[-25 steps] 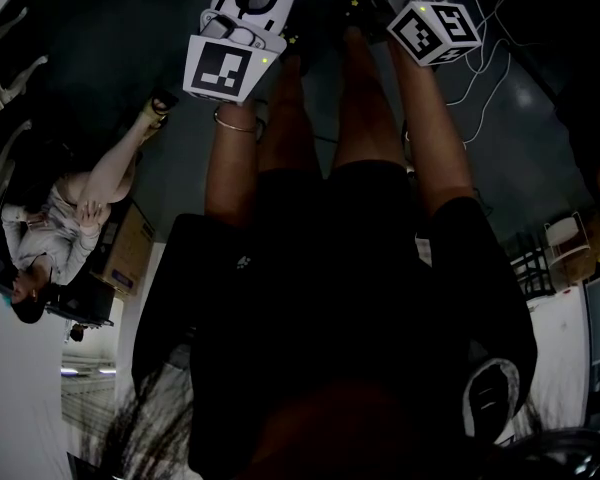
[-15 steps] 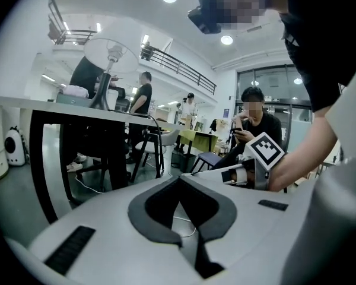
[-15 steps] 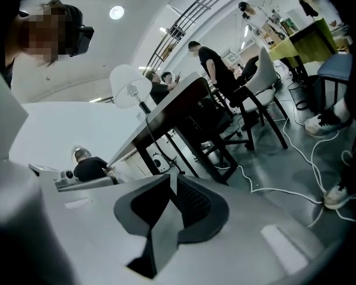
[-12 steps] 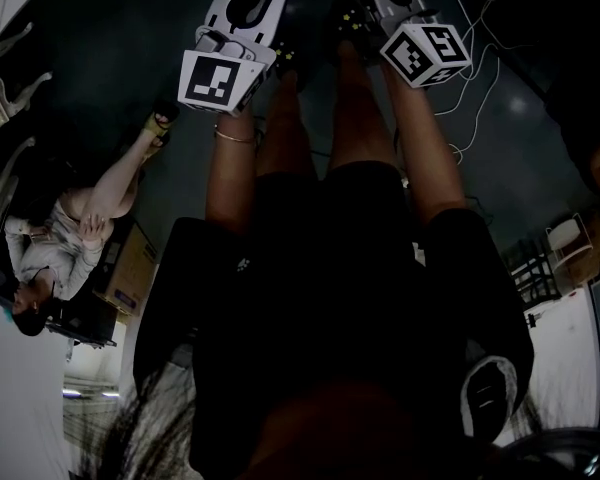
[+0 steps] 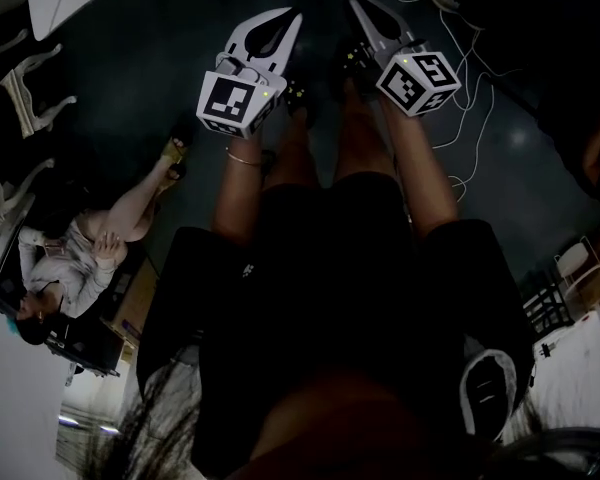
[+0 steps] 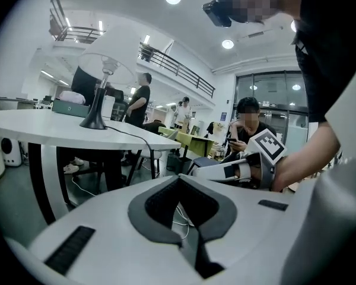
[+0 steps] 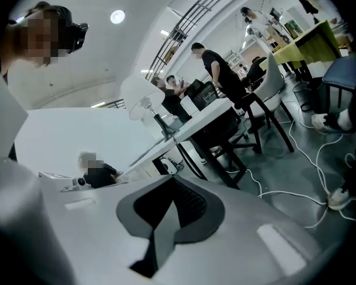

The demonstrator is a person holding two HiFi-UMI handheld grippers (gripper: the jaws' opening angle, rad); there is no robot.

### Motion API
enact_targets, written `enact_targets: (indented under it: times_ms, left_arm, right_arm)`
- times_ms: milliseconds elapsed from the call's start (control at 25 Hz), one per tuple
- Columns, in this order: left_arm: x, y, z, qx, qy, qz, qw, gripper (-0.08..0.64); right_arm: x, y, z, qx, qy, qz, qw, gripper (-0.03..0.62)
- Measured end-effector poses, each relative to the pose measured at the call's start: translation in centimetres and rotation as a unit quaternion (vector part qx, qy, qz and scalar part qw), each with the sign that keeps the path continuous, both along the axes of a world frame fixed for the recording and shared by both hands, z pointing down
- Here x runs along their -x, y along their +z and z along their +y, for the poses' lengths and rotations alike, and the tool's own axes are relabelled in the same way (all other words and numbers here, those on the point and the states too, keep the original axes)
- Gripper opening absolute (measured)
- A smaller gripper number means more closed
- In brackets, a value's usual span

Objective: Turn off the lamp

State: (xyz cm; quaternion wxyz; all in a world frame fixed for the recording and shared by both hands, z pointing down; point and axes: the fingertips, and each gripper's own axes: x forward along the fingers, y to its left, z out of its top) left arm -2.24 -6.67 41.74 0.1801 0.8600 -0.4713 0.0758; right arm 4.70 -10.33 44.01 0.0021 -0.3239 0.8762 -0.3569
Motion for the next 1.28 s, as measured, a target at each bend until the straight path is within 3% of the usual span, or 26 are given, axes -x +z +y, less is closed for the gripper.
enact_targets:
  times_ms: [200, 440, 560, 720, 1280]
  left_arm:
    - [-0.3, -2.6, 0.6, 0.013, 0.007, -0.003, 0.9999, 0.006]
    - [-0.7, -5.1, 0.4, -0.005, 0.043, -0.045, 0.9981, 0.006]
    - [-0.8, -6.8, 0.4, -0.006, 0.043, -0.032, 0.9986, 0.006]
    - [-0.8, -9.6, 0.4, 0.001, 0.026, 0.032, 0.9992, 0.006]
    - [-1.5, -15.2, 1.2, -0.049, 0.082, 0.021, 0.9952, 0.006]
  right_arm:
    - [0.2, -4.2, 0.9, -0.015, -0.001, -0.014, 1.000, 0.002]
    - [0.7, -9.0, 0.8, -0.034, 0.003, -0.026, 0.999, 0.002]
    - [1.1, -11.1, 1.3, -0.044, 0.000, -0.032, 0.999, 0.000]
    - [2.3, -14.1, 3.2, -0.078, -0.039, -0.044, 0.995, 0.002]
    - [3.6, -20.7, 4.9, -0.133, -0.034, -0.061, 0.989, 0.002]
